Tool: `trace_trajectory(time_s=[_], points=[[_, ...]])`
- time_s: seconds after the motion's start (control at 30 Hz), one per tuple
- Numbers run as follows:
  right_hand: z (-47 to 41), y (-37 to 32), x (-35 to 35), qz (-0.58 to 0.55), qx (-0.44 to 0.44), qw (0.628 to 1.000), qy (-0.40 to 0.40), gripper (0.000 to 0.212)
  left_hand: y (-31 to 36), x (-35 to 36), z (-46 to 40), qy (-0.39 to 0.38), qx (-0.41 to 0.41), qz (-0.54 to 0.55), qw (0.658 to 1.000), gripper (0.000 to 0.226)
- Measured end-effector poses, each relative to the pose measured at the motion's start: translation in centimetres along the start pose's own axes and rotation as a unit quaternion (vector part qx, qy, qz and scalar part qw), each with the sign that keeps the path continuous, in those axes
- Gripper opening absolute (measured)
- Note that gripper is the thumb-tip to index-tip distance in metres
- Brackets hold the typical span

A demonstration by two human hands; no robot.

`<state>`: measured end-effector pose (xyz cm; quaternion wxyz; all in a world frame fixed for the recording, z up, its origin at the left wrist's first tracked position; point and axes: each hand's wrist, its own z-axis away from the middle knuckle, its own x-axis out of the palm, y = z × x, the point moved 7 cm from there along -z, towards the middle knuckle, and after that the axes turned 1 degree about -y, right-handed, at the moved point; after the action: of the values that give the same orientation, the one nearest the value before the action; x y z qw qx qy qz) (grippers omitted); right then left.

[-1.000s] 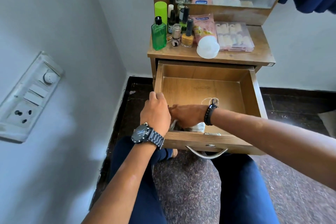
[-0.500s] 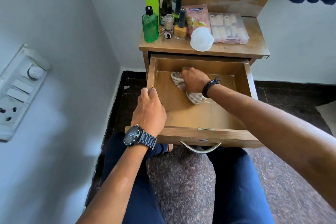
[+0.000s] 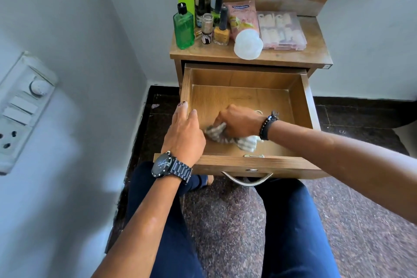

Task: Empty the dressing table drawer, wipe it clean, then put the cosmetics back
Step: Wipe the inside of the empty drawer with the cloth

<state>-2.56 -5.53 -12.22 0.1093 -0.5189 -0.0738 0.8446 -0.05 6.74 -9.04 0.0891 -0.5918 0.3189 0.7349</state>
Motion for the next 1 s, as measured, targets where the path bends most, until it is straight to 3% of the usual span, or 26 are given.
trace_trajectory(time_s=[0.13, 0.3, 0.43, 0.57, 0.73, 0.87, 1.0], points=[[-1.9, 3.2, -4.4, 0.071, 0.115, 0.982, 0.133, 0.024, 0.0, 0.0, -0.1, 0.006, 0.002, -0.002, 1.000, 0.045], [-2.8, 4.4, -5.2, 0.096, 0.161, 0.962, 0.199, 0.023, -0.1, 0.1, -0.2, 0.004, -0.002, -0.005, 1.000, 0.042], [-2.4, 4.7, -4.1, 0.076, 0.145, 0.969, 0.185, 0.020, 0.1, 0.2, -0.1, -0.003, 0.000, -0.010, 1.000, 0.041], [-0.8, 2.2, -1.2, 0.026, 0.038, 0.997, 0.064, 0.035, 0.2, 0.1, -0.1, -0.005, 0.006, -0.011, 1.000, 0.039], [2.8, -0.5, 1.9, -0.013, -0.071, 0.995, -0.065, 0.032, 0.4, 0.5, -0.3, 0.000, 0.035, -0.005, 0.999, 0.038], [2.3, -0.4, 1.9, 0.000, -0.075, 0.996, -0.049, 0.035, 0.3, 0.6, -0.3, 0.005, 0.047, -0.006, 0.999, 0.038], [0.2, 2.1, -0.6, 0.038, 0.002, 0.997, 0.067, 0.031, 0.4, 0.6, -0.3, 0.018, 0.054, -0.011, 0.998, 0.036]])
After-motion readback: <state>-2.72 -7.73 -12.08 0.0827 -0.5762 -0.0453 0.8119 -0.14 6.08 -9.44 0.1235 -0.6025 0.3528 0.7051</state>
